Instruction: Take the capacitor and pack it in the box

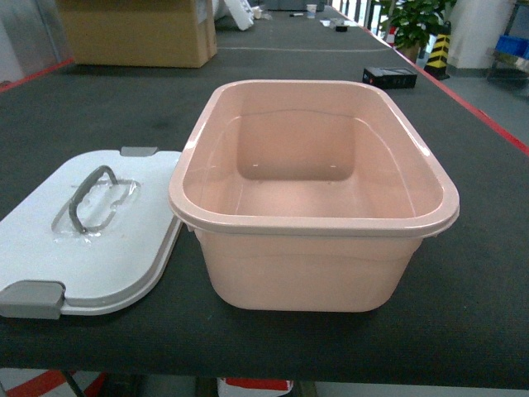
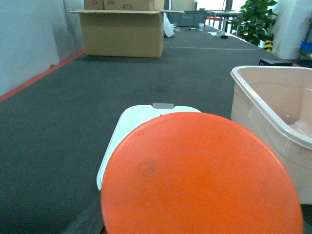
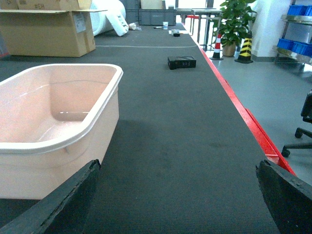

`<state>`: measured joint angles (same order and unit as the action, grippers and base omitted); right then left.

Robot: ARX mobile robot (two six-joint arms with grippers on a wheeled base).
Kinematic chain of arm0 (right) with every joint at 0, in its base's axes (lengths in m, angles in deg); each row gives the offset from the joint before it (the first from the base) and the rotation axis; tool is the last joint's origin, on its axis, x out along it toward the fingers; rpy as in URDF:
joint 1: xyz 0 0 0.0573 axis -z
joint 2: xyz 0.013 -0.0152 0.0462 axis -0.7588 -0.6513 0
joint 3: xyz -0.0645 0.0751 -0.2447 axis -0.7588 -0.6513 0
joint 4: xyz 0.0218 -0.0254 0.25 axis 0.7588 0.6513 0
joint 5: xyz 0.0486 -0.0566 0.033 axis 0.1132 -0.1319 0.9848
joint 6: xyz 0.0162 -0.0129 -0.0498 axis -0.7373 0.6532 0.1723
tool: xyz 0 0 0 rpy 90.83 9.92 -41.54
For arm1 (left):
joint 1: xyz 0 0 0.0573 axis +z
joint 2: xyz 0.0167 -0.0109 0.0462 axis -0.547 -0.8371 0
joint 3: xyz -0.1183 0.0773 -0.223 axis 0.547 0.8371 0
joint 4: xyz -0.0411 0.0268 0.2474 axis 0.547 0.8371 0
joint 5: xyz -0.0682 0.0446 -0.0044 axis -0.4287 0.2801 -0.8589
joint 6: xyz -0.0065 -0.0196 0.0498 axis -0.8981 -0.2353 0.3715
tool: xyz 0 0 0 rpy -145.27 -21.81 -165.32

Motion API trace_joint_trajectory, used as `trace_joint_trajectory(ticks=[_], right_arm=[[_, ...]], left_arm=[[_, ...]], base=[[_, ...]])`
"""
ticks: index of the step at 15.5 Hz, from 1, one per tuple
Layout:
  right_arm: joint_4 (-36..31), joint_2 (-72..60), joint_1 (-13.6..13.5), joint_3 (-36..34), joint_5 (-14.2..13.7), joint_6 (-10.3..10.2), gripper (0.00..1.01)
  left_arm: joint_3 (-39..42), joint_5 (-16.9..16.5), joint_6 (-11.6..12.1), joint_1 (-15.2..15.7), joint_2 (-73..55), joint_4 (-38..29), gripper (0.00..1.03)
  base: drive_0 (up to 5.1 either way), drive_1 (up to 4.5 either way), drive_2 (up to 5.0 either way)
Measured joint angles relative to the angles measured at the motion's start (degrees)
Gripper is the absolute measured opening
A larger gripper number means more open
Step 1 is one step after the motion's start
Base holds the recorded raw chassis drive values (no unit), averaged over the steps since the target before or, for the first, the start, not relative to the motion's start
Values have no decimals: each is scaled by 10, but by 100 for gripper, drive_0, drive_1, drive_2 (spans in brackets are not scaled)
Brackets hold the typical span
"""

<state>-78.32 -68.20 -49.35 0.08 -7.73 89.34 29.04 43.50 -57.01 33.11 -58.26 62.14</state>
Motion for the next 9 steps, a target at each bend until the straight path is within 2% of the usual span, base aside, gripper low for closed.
trace_joint_trajectory(ticks=[7, 8, 9], right_arm=[[0, 0, 0, 0, 0, 0, 98], [0, 0, 0, 0, 0, 0, 98], [0, 0, 0, 0, 0, 0, 98]], left_arm=[[0, 0, 0, 0, 0, 0, 44], [0, 66, -3, -30, -28, -47, 44], [0, 126, -1, -71, -107, -145, 44]], base=[[0, 0, 0], [0, 0, 0], [0, 0, 0]])
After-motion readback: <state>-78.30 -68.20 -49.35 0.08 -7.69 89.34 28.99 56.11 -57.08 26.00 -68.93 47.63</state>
